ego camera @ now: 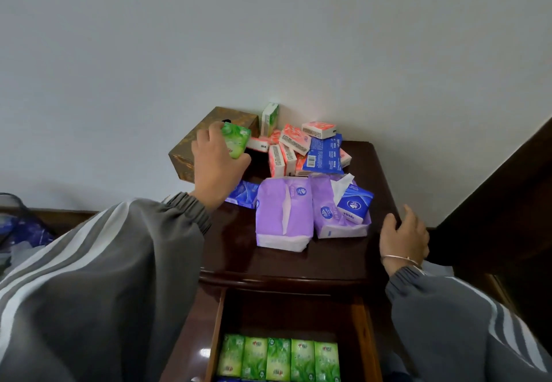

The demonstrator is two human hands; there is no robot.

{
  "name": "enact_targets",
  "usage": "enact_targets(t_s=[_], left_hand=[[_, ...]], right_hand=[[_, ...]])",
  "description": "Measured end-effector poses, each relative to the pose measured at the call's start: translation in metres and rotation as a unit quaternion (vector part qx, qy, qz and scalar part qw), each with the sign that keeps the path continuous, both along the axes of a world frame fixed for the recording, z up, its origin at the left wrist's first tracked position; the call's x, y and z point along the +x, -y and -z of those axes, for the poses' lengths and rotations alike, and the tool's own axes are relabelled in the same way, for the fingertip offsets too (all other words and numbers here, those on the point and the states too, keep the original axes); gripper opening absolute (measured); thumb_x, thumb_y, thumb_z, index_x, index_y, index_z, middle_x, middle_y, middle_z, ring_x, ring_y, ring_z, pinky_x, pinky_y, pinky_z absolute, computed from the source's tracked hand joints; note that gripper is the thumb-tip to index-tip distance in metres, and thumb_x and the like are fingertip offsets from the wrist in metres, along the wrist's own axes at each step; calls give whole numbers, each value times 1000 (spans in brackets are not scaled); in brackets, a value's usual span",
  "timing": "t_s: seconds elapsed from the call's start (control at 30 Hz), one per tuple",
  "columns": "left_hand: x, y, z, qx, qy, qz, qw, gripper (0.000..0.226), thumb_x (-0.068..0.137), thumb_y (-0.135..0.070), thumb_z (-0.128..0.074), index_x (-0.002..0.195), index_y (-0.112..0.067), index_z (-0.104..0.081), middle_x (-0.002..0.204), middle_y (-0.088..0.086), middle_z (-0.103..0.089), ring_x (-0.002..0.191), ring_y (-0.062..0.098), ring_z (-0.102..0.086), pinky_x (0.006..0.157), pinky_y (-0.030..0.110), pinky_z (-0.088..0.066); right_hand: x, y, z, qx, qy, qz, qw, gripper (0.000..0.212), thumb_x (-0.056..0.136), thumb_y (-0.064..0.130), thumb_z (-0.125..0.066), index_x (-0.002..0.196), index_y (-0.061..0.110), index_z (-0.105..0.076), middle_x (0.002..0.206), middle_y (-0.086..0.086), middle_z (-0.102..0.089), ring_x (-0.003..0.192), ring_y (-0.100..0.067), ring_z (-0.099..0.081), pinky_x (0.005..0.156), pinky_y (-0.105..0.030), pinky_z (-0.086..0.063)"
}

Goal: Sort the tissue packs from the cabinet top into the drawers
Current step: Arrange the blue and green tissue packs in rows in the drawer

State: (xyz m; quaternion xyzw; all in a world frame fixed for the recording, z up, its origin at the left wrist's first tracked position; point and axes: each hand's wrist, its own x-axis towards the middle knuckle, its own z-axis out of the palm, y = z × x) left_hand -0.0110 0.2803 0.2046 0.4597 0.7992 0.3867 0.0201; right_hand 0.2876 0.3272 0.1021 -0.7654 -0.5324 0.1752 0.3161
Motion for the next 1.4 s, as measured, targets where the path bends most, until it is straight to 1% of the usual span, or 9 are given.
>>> enact_targets(t_s=[0.2,0.37,0.5,0.7,0.87,0.97,1.13,1.3,1.4], left_hand=[[-44,-3,1,38,21,0,999,75,71,-28,-67,139,-15,-39,128,16,-42,117,33,-42,101,43,-38],[-60,-24,15,54,60,1,997,79,70,-33,-67,141,-21,-36,128,10,-40,117,29,-45,99,35,-40],[-71,-31,29,74,103,40,991,82,69,-24,-70,142,-26,-33,116,-2,-32,106,14,-45,89,13,-33],[-81,-32,36,83,175,55,980,81,70,-18,-70,141,-31,-33,118,-3,-32,96,-8,-45,79,3,-36],[-83,-28,31,88,291,42,952,84,70,-24,-67,145,-29,-30,122,-1,-31,98,3,-49,88,32,-54],[-80,-22,23,107,334,41,936,85,63,-30,-60,144,-25,-34,116,-6,-33,97,6,-54,77,26,-56],[-58,-14,0,101,271,110,951,77,62,-37,-60,135,-33,-37,107,-20,-32,92,-16,-49,68,4,-43],[-24,-8,-27,66,235,190,951,76,70,-29,-60,139,-23,-31,128,-3,-42,110,7,-52,92,19,-44],[-6,3,-42,49,250,247,935,73,79,-24,-73,137,-18,-30,118,-1,-58,96,-4,-60,73,5,-46]], right_hand=[[-69,-42,-81,247,4,-173,954,33,83,16,-62,115,7,-60,113,-18,-59,108,-36,-52,93,-41,-37],[-185,-113,-111,121,78,-364,920,40,85,31,-59,121,14,-54,120,-12,-57,110,-30,-54,93,-40,-44],[-241,-167,-105,48,102,-360,926,57,82,42,-59,128,13,-44,125,-13,-52,111,-31,-53,87,-35,-44],[-283,-198,-86,44,131,-293,946,52,74,36,-67,113,6,-50,110,-14,-62,101,-35,-59,68,-30,-40],[-287,-194,-81,36,106,-256,960,39,78,17,-64,112,6,-50,113,-14,-61,104,-35,-60,73,-32,-44],[-272,-180,-100,62,30,-286,956,20,78,18,-64,96,16,-57,107,-7,-64,99,-26,-60,75,-27,-44],[-223,-122,-151,76,-104,-346,929,10,72,13,-66,81,19,-66,81,-1,-68,74,-13,-63,68,-26,-53],[-187,-61,-187,-107,-295,-422,851,6,82,5,-66,85,9,-62,77,-7,-65,63,-13,-65,58,-20,-55],[-170,-40,-206,-154,-360,-421,818,7,84,5,-65,85,7,-59,76,-7,-66,63,-13,-67,60,-21,-57]])
